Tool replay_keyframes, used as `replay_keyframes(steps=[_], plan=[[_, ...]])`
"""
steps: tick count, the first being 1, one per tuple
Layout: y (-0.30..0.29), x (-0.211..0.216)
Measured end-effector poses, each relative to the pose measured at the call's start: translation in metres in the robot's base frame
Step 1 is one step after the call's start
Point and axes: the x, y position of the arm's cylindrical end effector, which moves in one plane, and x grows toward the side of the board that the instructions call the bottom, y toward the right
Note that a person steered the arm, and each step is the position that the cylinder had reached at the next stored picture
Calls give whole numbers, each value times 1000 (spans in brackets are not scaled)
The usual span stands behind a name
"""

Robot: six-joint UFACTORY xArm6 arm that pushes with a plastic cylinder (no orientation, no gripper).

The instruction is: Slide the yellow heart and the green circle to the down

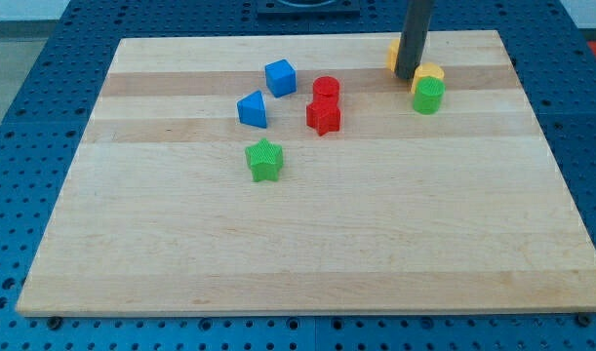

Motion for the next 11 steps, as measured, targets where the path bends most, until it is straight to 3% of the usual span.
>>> replay_keyframes(steps=[4, 6, 9, 11], plan=[[42, -17], [42, 24], [14, 45], [53, 61]])
